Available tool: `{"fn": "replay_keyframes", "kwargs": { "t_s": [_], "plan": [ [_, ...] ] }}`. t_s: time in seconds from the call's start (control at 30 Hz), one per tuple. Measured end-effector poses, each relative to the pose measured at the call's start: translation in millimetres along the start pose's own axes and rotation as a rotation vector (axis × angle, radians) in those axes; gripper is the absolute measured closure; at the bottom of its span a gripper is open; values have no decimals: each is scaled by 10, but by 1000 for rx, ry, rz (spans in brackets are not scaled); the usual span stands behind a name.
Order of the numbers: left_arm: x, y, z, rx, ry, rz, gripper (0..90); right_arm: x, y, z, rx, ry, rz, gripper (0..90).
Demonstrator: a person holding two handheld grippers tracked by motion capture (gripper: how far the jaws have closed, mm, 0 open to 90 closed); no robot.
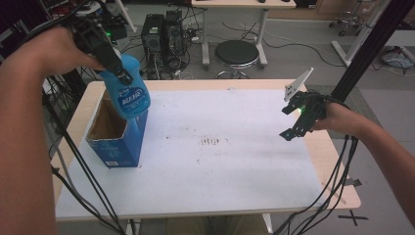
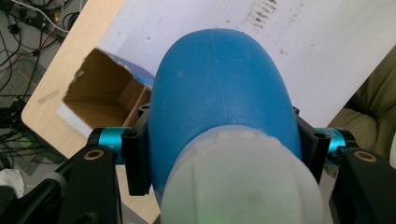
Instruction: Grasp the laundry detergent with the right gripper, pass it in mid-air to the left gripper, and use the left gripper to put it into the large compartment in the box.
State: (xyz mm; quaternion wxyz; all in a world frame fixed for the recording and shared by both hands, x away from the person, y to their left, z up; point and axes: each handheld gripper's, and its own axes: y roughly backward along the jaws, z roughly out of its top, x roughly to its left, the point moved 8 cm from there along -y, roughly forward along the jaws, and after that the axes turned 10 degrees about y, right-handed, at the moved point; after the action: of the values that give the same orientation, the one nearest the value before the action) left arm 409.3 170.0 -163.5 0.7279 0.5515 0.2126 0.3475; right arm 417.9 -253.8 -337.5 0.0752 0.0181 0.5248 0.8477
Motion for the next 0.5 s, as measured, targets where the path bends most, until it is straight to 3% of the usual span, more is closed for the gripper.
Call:
{"fn": "replay_keyframes", "kwargs": {
  "t_s": [0.3,0.5],
  "plan": [
    [249,135,-225,-25,39,29,374,-13,14,-22,2,-12,2,8],
    [361,89,-323,-20,21,40,374,-24,4,12,-1,-25,-4,8]
  ]
}}
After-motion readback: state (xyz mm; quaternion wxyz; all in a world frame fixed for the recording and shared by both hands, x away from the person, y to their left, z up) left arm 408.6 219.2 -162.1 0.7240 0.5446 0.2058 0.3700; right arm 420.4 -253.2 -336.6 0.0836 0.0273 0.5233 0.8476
